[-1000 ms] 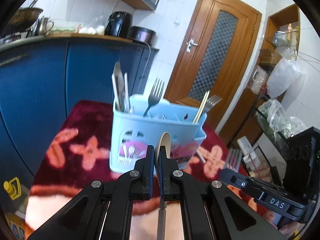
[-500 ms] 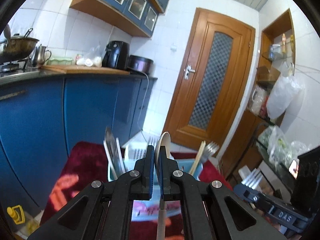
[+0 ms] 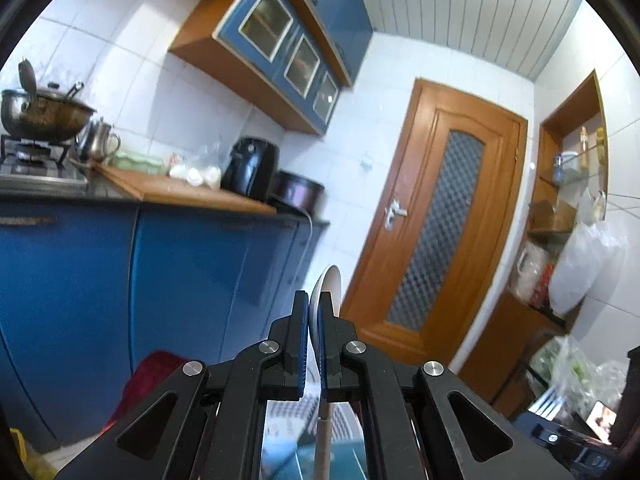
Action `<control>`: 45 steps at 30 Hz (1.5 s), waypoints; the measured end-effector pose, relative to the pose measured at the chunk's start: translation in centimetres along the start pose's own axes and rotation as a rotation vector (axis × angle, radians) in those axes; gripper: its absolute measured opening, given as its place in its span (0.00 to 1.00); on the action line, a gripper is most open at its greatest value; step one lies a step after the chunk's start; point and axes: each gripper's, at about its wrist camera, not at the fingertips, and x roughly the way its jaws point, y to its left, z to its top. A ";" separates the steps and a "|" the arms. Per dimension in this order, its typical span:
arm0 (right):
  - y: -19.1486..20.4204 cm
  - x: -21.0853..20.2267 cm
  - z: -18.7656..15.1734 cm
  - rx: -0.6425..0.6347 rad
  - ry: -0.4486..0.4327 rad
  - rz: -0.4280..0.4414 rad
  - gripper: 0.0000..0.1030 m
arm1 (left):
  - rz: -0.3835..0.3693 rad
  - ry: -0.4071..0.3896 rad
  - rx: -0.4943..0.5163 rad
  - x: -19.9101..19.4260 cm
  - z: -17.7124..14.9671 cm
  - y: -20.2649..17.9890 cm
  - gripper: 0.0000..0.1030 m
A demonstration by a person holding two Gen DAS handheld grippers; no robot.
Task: Organize utensils
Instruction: 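Lift the spoon and fork over the blue caddy and lower them in, then open both tools to release the spoon and fork into the caddy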
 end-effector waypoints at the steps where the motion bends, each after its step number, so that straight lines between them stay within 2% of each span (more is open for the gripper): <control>1: 0.0 0.1 0.2 -0.002 -0.003 -0.002 0.03 | 0.010 -0.018 0.007 0.3 -0.1 0.0 0.04; 11: -0.3 3.0 1.0 -0.071 -0.010 -0.045 0.03 | 0.094 -0.103 0.077 3.7 -3.7 0.3 0.04; 19: -0.7 5.7 -0.2 -0.099 0.031 -0.066 0.03 | 0.161 -0.169 0.143 4.3 -5.5 0.2 0.04; 23: -0.9 6.7 -1.0 -0.102 0.061 -0.066 0.03 | 0.177 -0.170 0.162 4.1 -6.4 0.3 0.04; 30: -0.8 8.2 -2.3 -0.113 0.124 -0.060 0.05 | 0.176 -0.109 0.180 3.6 -8.1 0.6 0.04; 38: -0.7 8.5 -3.5 -0.095 0.154 -0.052 0.07 | 0.154 -0.034 0.194 2.7 -8.9 0.6 0.04; 41: -0.8 8.2 -3.6 -0.069 0.153 -0.031 0.17 | 0.144 0.009 0.175 2.7 -9.0 0.8 0.06; 45: -0.6 7.3 -3.4 -0.042 0.141 -0.006 0.26 | 0.143 0.052 0.168 2.3 -9.0 0.9 0.14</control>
